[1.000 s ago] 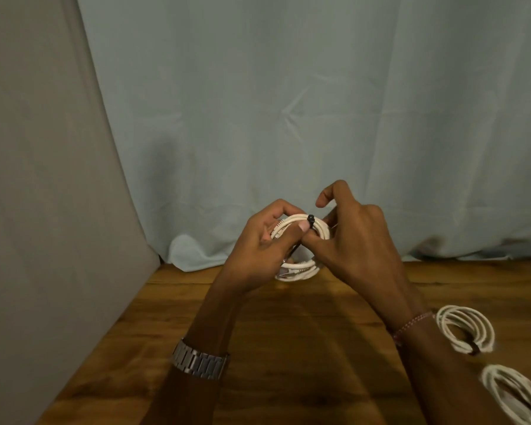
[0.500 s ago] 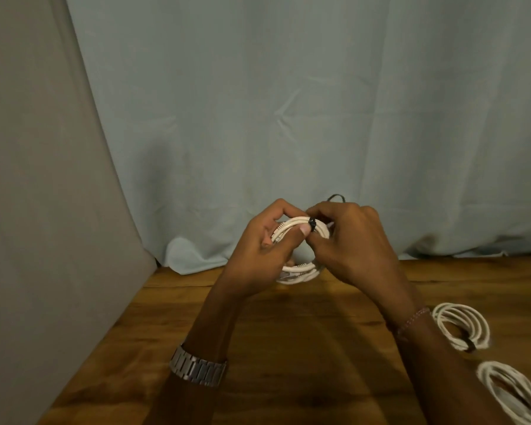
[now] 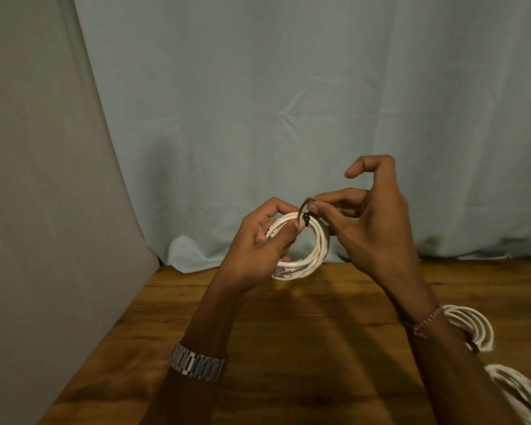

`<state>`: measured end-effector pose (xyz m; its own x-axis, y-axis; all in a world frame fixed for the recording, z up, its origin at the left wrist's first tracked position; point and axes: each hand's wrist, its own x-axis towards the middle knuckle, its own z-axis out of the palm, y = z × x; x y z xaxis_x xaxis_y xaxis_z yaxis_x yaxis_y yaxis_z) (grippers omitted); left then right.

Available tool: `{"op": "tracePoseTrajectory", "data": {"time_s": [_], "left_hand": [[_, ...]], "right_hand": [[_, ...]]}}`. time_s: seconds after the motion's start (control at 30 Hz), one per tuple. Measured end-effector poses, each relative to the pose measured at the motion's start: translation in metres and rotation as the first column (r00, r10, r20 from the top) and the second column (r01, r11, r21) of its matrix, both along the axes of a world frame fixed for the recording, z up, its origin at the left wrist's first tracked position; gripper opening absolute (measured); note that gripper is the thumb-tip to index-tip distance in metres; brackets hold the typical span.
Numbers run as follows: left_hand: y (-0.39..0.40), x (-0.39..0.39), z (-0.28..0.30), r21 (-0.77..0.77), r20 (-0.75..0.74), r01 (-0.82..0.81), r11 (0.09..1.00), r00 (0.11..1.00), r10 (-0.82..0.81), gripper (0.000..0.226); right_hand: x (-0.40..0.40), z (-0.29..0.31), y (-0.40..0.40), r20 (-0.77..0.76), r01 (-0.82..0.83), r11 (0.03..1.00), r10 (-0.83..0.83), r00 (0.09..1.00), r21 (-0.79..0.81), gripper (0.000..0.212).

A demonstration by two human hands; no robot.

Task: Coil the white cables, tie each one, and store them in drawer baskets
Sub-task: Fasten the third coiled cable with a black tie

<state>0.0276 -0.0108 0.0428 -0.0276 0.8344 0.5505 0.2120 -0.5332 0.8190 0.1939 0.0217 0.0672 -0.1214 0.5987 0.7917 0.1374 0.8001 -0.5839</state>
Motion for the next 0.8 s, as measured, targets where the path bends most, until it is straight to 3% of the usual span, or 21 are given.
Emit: {"op": "tracePoseTrajectory", "data": {"time_s": [0.17, 0.53, 0.8], "left_hand": [[0.000, 0.002, 0.000, -0.006, -0.063, -0.046, 0.999, 0.997, 0.045, 0.012], [-0.001, 0.008, -0.005, -0.084, -0.210, -0.024, 0.996, 0.978, 0.005, 0.010], [0.000, 0.007, -0.004, -0.072, -0.235, -0.001, 0.997, 0.972, -0.016, 0.014]], "right_hand": [[0.003, -0.005, 0.008, 0.063, 0.141, 0.985, -0.147, 0.987, 0.101, 0.007], [-0.001, -0.012, 0.012, 0.038, 0.257, 0.952, -0.267, 0.963, 0.168, 0.007], [-0.003, -0.017, 0.017, -0.048, 0.320, 0.938, -0.317, 0.947, 0.134, 0.008]]}}
